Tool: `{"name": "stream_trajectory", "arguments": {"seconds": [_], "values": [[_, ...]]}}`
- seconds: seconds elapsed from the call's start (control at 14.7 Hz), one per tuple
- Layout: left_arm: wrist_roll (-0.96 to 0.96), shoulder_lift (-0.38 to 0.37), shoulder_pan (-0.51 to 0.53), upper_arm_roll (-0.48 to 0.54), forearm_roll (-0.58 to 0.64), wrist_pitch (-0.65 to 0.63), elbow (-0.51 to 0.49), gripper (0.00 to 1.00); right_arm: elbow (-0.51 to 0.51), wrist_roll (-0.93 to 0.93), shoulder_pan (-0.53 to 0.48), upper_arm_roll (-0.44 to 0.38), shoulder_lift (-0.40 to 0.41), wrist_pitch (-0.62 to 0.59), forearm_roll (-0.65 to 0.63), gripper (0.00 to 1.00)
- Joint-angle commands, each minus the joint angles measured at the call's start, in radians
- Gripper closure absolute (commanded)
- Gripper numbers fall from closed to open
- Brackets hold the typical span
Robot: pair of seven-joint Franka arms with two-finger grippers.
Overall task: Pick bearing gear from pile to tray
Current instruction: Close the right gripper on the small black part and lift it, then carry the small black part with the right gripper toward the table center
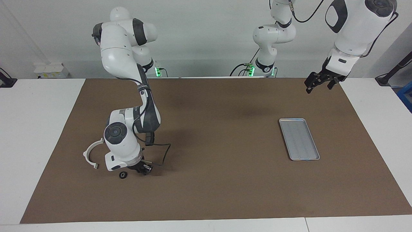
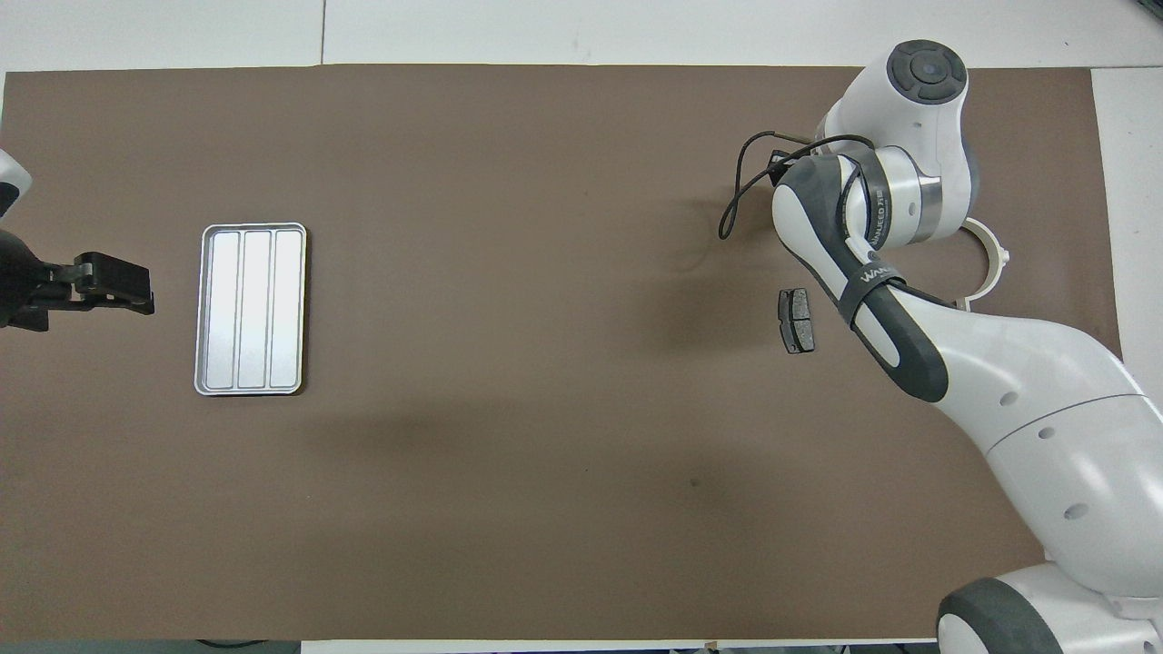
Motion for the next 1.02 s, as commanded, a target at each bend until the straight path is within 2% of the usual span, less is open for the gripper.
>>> {"name": "stream_trajectory", "arguments": {"seconds": [0.0, 0.2, 0.34, 0.48, 0.68, 0.81, 0.95], "values": [[0.008, -0.013, 0.001, 0.001, -0.010, -0.014, -0.004, 0.00, -0.006, 0.008, -0.011, 0.009, 0.011, -0.006, 0.017, 1.00], [0.008, -0.013, 0.001, 0.001, -0.010, -0.014, -0.002, 0.00, -0.004, 0.008, -0.011, 0.009, 0.006, -0.018, 0.014, 1.00], [0.008, -0.013, 0.001, 0.001, -0.010, -0.014, -0.004, 0.00, 0.013, 0.008, -0.008, 0.011, -0.004, -0.088, 0.005, 1.00], [0.008, -0.013, 0.001, 0.001, -0.010, -0.014, -0.004, 0.00, 0.077, 0.002, 0.005, 0.017, -0.039, -0.231, -0.001, 1.00], [0.008, -0.013, 0.001, 0.001, -0.010, -0.014, -0.002, 0.00, 0.233, 0.024, 0.061, 0.043, -0.096, -0.527, 0.010, 1.00], [0.008, -0.013, 0.001, 0.001, -0.010, -0.014, -0.002, 0.00, 0.244, 0.164, 0.149, 0.046, -0.154, -0.608, 0.014, 1.00], [0.008, -0.013, 0.001, 0.001, -0.010, -0.014, -0.004, 0.00, 0.263, 0.404, 0.249, 0.049, -0.173, -0.606, 0.061, 1.00]]}}
